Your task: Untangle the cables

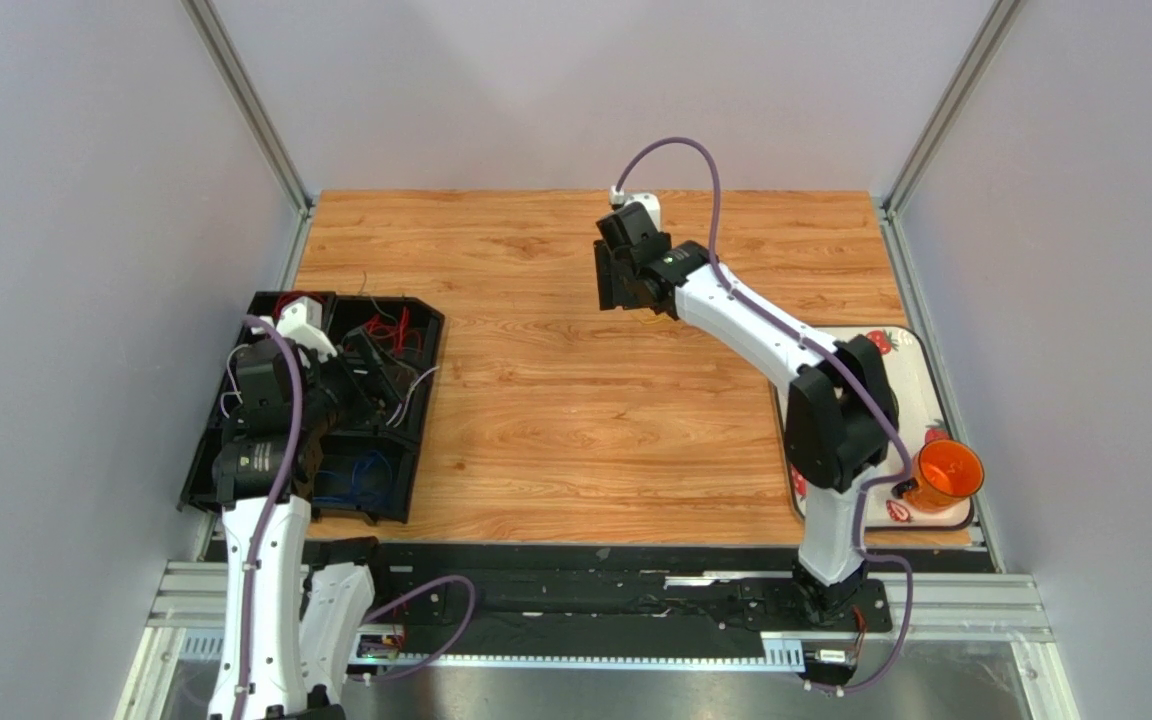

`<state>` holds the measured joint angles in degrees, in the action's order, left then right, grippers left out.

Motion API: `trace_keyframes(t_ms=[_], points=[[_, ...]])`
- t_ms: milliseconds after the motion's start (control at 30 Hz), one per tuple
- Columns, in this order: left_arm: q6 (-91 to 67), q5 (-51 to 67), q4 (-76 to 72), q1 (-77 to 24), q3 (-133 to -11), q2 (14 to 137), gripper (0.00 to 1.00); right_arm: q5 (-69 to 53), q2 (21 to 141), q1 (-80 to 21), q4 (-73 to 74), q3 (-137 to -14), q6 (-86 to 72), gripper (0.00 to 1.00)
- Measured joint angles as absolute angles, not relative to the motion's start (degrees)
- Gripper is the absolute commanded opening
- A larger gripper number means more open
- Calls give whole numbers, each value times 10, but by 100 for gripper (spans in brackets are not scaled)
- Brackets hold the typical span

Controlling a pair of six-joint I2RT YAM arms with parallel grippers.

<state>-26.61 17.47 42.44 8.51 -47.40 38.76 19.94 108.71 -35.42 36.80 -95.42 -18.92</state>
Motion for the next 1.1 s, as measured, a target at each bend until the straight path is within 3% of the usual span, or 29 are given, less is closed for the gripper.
trace_keyframes(t_ms=[900,1100], points=[[-264,190,422,80,-474,401,86,223,1324,-274,439,-1167,-149,63],[-264,189,422,80,-474,401,86,225,1351,-257,439,-1192,-149,57]])
